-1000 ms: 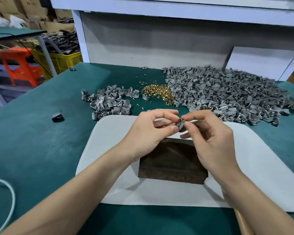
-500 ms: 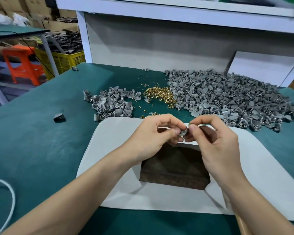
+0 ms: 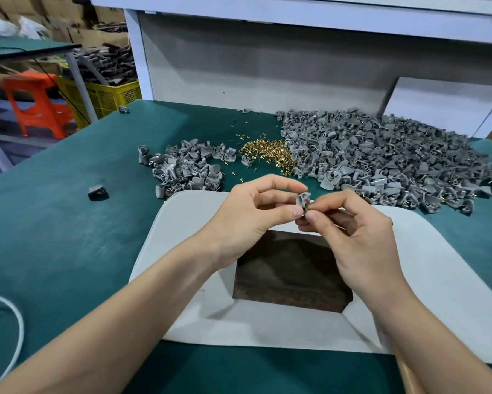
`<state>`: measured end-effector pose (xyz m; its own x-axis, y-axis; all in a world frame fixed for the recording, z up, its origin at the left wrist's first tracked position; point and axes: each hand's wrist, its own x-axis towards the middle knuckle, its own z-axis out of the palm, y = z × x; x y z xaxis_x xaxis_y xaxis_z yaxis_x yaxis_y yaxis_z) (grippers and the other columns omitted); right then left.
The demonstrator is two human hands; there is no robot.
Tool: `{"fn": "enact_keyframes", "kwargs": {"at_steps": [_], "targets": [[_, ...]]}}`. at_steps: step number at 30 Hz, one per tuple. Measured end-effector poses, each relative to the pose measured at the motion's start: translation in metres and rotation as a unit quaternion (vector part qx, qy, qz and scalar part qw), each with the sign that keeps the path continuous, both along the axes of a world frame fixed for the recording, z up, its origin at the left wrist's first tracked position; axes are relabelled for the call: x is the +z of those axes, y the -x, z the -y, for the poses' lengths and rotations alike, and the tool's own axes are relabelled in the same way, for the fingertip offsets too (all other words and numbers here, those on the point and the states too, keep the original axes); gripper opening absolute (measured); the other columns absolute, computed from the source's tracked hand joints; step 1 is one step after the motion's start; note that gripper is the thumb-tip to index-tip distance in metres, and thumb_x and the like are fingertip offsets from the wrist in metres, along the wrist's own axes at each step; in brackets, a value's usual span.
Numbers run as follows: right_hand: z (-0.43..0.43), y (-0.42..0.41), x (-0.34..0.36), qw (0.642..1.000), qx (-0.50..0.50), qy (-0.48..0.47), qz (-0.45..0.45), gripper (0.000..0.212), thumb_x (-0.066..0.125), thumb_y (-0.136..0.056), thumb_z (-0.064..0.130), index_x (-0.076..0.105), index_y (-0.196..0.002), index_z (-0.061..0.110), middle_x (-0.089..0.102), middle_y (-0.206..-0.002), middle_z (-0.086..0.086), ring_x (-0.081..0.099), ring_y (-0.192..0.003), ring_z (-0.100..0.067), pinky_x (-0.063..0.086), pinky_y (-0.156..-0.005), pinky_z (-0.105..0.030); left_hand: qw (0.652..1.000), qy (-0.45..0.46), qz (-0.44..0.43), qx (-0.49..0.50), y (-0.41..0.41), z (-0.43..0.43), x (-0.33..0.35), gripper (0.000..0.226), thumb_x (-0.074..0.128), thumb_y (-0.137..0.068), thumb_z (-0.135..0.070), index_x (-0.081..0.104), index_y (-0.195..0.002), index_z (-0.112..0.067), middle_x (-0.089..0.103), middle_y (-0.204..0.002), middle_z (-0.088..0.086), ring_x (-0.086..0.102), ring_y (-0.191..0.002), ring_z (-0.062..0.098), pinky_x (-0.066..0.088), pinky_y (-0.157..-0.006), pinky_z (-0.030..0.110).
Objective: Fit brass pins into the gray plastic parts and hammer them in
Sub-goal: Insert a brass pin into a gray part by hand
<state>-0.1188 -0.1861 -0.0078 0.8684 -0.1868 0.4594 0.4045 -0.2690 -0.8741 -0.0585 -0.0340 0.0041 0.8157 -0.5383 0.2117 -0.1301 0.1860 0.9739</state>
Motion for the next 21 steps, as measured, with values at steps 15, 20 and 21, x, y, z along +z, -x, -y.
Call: {"fn": "enact_keyframes", "kwargs": {"at_steps": [15, 20, 21], "targets": [[0.0019, -0.0035, 0.0025, 0.983, 0.038, -0.167, -0.070, 0.005, 0.068, -0.069, 0.017, 0.072, -0.070, 0.014, 0.069, -0.066, -0.010, 0.066, -0.061, -0.018, 0.055, -0.064, -0.024, 0.999, -0.010, 0.030, 0.030, 0.0050, 0.0020, 0.0014, 0.031, 0.069, -0.082, -0.002, 0.070, -0.101, -0.026, 0.068, -0.089, -0.003, 0.066, -0.080, 0.012, 0.055, -0.088, 0.030], [0.0032, -0.0038, 0.0014, 0.989, 0.020, -0.131, -0.065, 0.015, 0.066, -0.079, 0.007, 0.072, -0.071, 0.018, 0.067, -0.063, -0.010, 0.064, -0.058, -0.018, 0.055, -0.064, -0.026, 0.999, -0.028, 0.020, 0.028, 0.0049, 0.0024, 0.0016, 0.027, 0.071, -0.080, -0.003, 0.069, -0.101, -0.020, 0.072, -0.086, -0.003, 0.066, -0.076, 0.010, 0.056, -0.083, 0.027], [0.0036, -0.0038, 0.0013, 0.990, 0.017, -0.126, -0.065, 0.017, 0.066, -0.081, 0.005, 0.072, -0.071, 0.018, 0.067, -0.063, -0.010, 0.064, -0.058, -0.019, 0.055, -0.064, -0.027, 0.999, -0.034, 0.019, 0.030, 0.0048, 0.0024, 0.0016, 0.025, 0.071, -0.079, -0.003, 0.070, -0.098, -0.020, 0.073, -0.086, -0.003, 0.066, -0.077, 0.010, 0.056, -0.084, 0.030]]}}
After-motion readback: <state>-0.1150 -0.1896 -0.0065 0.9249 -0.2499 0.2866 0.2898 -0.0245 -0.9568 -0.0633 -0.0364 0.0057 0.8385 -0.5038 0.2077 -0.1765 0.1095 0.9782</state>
